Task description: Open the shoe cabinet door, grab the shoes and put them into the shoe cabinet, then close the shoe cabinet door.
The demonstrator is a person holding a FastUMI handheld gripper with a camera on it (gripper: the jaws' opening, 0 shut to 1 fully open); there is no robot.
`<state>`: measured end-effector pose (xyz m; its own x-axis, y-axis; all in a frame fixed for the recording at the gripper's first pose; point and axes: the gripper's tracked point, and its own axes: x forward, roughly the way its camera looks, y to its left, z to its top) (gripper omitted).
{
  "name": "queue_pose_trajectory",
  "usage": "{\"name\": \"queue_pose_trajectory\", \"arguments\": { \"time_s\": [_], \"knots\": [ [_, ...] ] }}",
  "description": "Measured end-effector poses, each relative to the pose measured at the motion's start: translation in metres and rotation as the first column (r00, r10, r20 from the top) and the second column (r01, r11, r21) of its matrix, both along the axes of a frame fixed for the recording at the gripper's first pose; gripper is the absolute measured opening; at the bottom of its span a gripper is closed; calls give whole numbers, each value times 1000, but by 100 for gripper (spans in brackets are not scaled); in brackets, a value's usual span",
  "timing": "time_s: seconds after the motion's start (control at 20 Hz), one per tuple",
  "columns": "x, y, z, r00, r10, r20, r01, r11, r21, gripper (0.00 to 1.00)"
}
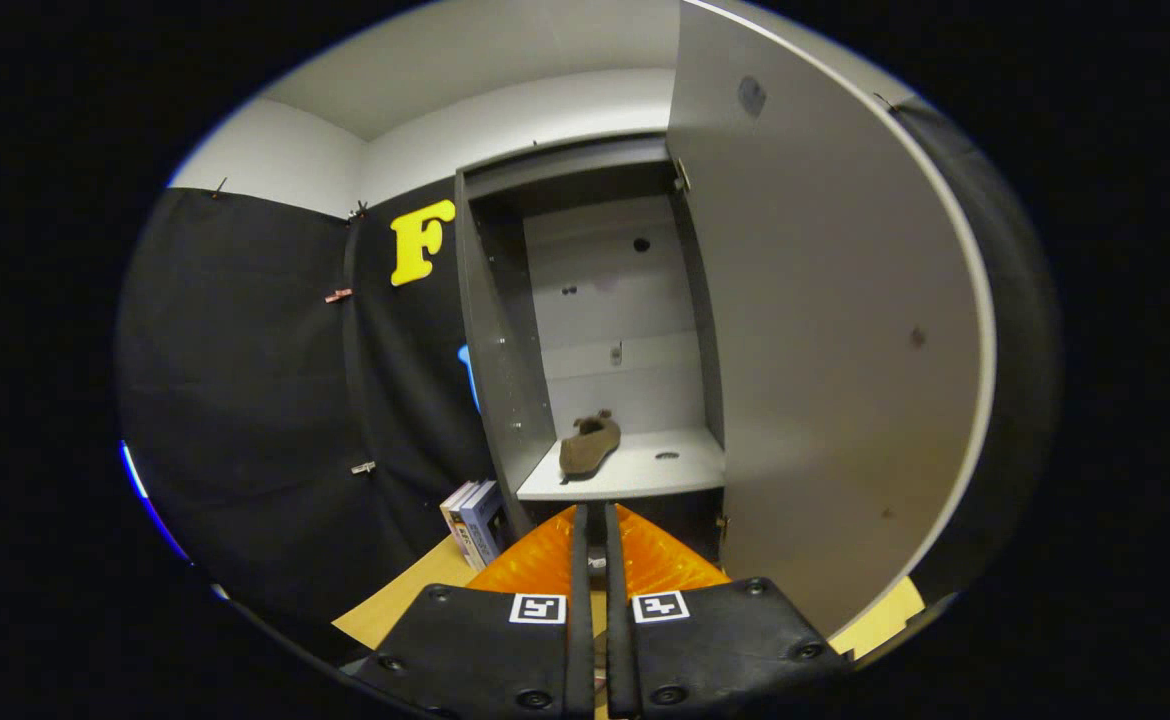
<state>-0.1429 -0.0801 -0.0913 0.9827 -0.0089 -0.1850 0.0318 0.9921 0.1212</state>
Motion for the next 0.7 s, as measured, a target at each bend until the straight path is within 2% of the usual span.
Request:
{"name": "queue_pose_trajectory", "arguments": {
  "time_s": [0.2,0.3,0.4,0.5,0.6,0.7],
  "knots": [
    [29,24,-80,987,-32,-159,29,999,-18,10],
    [46,34,-123,971,-59,-230,51,998,-38,10],
    [56,52,-160,956,-52,-288,49,999,-20,10],
    [61,63,-204,943,-41,-331,47,999,9,11],
    [59,65,-243,929,-63,-365,80,996,31,17],
    [51,59,-283,900,-104,-424,125,992,24,14]
  ]
}}
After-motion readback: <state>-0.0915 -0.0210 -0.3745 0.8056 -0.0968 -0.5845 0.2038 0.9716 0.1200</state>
